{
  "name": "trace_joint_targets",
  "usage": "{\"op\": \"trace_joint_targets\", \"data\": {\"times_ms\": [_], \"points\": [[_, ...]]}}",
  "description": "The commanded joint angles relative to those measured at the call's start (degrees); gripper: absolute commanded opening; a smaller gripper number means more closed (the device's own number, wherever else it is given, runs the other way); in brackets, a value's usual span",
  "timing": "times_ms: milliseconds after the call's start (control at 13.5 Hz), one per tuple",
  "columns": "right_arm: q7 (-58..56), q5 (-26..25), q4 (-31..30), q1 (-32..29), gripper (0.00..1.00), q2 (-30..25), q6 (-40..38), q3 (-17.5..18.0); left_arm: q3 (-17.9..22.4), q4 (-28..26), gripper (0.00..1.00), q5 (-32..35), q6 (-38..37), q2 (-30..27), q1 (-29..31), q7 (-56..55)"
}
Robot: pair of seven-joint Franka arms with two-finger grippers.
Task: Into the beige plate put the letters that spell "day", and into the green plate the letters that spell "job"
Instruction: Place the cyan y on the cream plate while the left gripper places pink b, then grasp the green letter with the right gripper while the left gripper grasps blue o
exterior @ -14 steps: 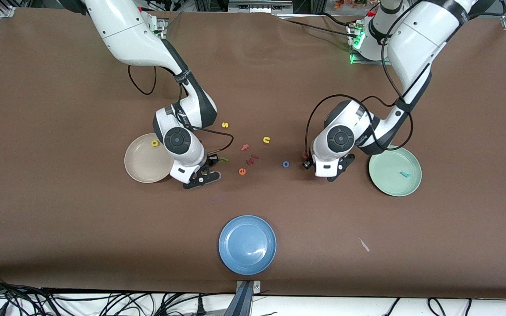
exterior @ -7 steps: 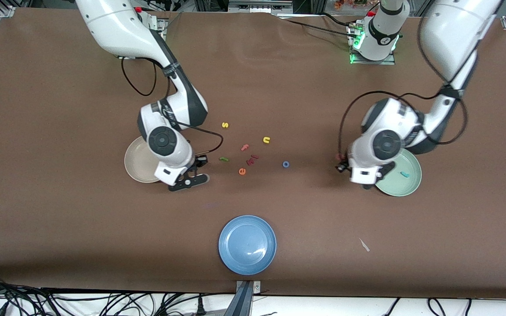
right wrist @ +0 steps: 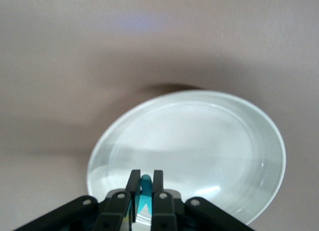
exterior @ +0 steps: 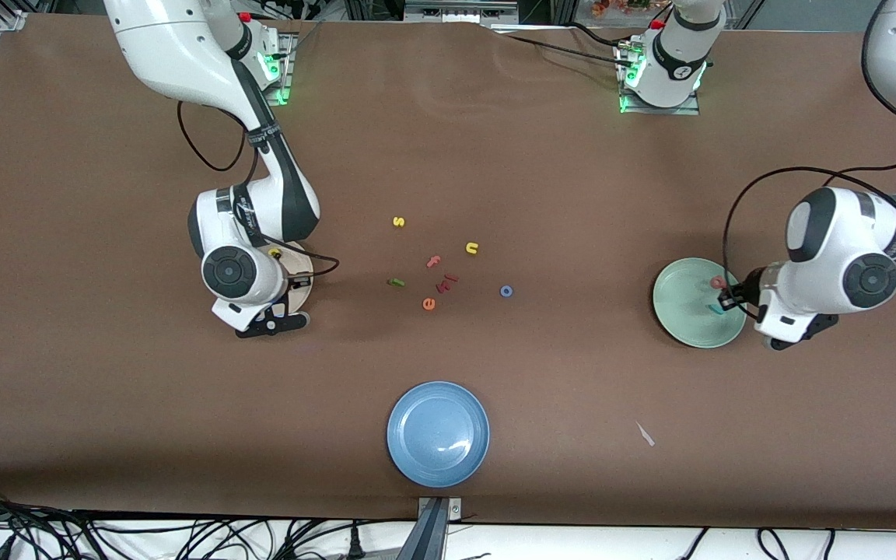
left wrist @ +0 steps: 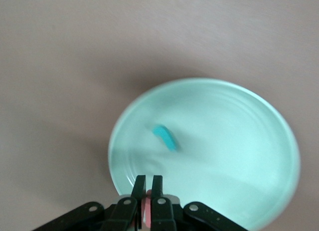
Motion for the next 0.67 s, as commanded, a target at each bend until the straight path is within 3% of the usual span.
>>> {"op": "trace_joint_targets", "data": {"times_ms": [0, 74, 148, 370, 518, 592], "points": [[-0.1, -0.3, -0.9, 0.5, 0.77, -1.0, 0.1, -0.3, -1.0, 0.7, 0.51, 2.8, 2.1, 2.8, 0.1, 0.5], [0.4, 0.4, -0.2, 0.5, 0.83, -1.4, 0.1, -0.3, -1.1, 0.8, 0.90, 2.4, 2.0, 2.4, 0.0, 0.0], [1.3, 0.7, 0.9, 0.8, 0.87, -1.8, 0.1, 0.1, -1.5, 0.9, 0.99, 2.0, 1.7, 1.9, -0.3, -0.3], [11.5, 0.7, 4.6, 3.9, 0.87, -1.4, 0.4, 0.8, -8.4, 1.0, 0.99, -3.3, 1.4, -0.7, -0.6, -6.9], [23.9, 0.7, 5.7, 6.9, 0.84, -0.4, 1.2, 0.8, -13.7, 0.9, 0.98, -3.4, 1.5, -0.3, -1.8, -17.1], [31.6, 0.8, 5.7, 7.5, 0.83, -0.1, 2.3, 0.8, -14.4, 0.9, 0.97, -3.3, 1.9, -0.1, -5.0, -22.2]]}}
